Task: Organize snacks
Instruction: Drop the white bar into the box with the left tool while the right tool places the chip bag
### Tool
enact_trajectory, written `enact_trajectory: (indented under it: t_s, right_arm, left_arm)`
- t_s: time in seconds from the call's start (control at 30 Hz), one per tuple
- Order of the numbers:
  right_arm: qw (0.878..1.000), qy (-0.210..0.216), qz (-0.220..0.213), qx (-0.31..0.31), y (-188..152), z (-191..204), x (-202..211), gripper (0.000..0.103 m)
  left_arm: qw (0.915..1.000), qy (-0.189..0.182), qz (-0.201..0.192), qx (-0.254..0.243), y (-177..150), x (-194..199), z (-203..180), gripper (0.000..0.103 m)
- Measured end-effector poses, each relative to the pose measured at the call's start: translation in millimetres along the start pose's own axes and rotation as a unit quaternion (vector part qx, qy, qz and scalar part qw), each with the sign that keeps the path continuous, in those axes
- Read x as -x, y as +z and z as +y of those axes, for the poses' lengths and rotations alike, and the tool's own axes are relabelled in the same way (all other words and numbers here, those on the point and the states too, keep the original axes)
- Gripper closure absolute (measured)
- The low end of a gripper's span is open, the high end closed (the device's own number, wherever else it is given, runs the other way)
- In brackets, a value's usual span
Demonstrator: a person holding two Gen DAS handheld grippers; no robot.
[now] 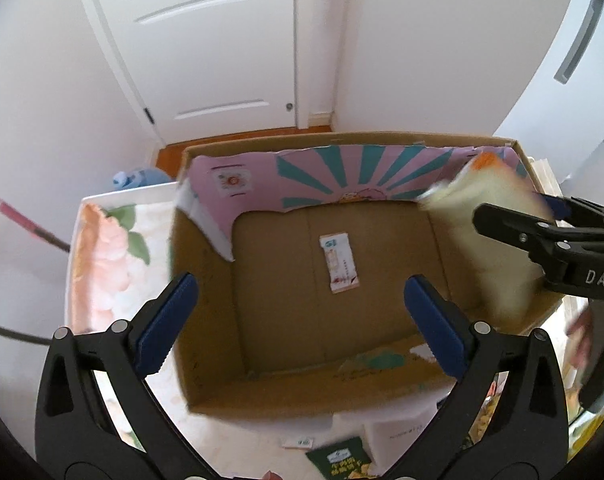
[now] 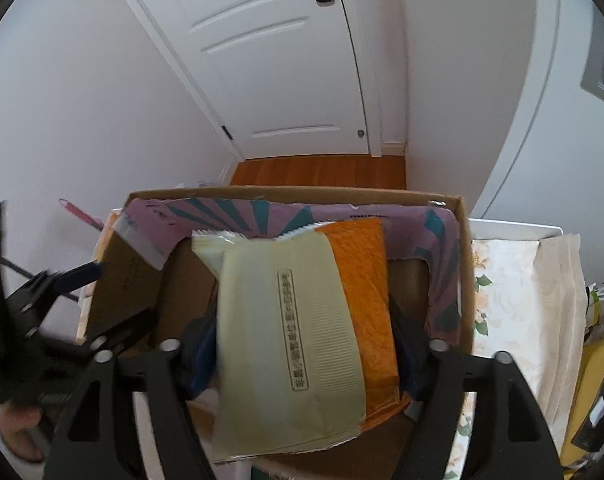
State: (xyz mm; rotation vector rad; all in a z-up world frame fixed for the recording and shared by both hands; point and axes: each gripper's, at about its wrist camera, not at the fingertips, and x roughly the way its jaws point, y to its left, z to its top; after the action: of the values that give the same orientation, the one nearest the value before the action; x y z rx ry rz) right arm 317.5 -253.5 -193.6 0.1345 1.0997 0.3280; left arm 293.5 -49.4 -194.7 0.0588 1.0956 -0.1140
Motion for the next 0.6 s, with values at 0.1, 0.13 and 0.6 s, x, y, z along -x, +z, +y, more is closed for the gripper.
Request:
enact_trajectory:
  t_s: [0.1,0.13,0.6]
  right_arm:
    - [1.000,0.013,0.000,-0.006,1,1,-6,0.003]
    - [1.000,0.015,-0.002,-0.007,1,2,-5,0.003]
    - [0.996,-0.013,-0.084,0.032,-30,22,73,0.003]
  left_arm:
    - [0.9999,0.010,-0.003,0.007,-7,10,6,0.000]
    - [0.9999,0.014,-0.004,0.008,-9,13,7,0.000]
    - [0.9971,0.026,-0.066,0.025,-42,97,20,0.000]
